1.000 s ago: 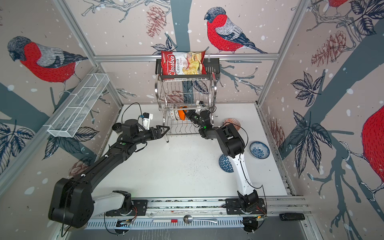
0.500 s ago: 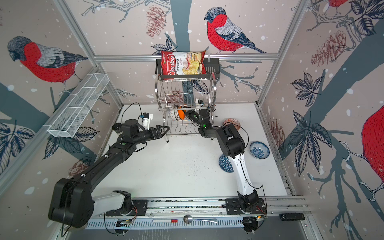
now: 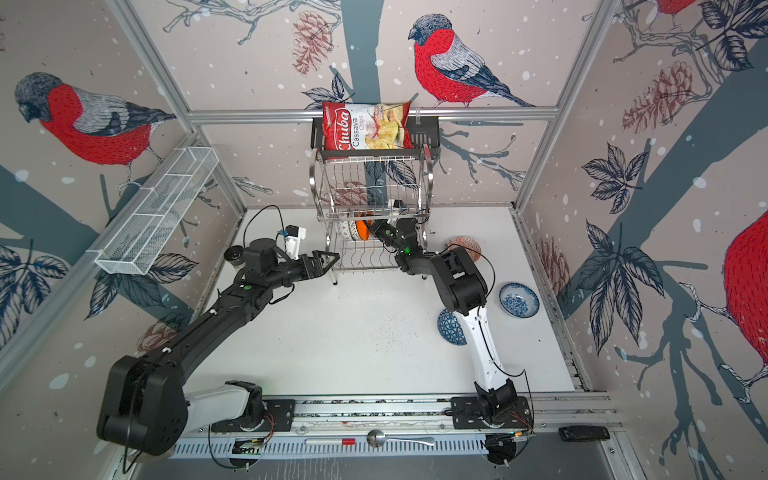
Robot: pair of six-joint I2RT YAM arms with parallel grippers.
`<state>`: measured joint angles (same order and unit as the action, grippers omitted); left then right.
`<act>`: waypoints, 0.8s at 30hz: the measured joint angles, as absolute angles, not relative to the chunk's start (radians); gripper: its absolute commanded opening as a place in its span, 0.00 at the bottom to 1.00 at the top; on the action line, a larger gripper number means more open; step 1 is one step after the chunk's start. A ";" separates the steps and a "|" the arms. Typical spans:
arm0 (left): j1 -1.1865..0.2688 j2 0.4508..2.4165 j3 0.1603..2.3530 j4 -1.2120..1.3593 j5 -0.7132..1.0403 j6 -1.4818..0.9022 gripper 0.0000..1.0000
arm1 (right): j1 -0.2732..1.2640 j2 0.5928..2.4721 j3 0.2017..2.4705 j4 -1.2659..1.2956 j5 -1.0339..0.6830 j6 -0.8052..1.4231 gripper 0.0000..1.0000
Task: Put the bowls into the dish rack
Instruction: 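Lower the orange bowl into the rack slots beside the green bowl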
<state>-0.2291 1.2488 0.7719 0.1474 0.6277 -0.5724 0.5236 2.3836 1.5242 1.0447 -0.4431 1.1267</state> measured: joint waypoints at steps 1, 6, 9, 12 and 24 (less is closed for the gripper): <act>-0.229 1.250 0.772 0.147 0.628 -0.572 0.98 | 0.523 2.384 1.524 1.044 -0.444 1.125 0.05; -0.229 1.250 0.772 0.147 0.628 -0.572 0.98 | 0.523 2.386 1.528 1.039 -0.443 1.117 0.05; -0.229 1.251 0.772 0.147 0.628 -0.572 0.98 | 0.523 2.393 1.535 1.039 -0.443 1.103 0.05; -0.229 1.251 0.772 0.147 0.628 -0.572 0.98 | 0.523 2.399 1.539 1.039 -0.442 1.100 0.06; -0.229 1.259 0.773 0.145 0.628 -0.572 0.98 | 0.522 2.398 1.543 1.016 -0.442 1.068 0.12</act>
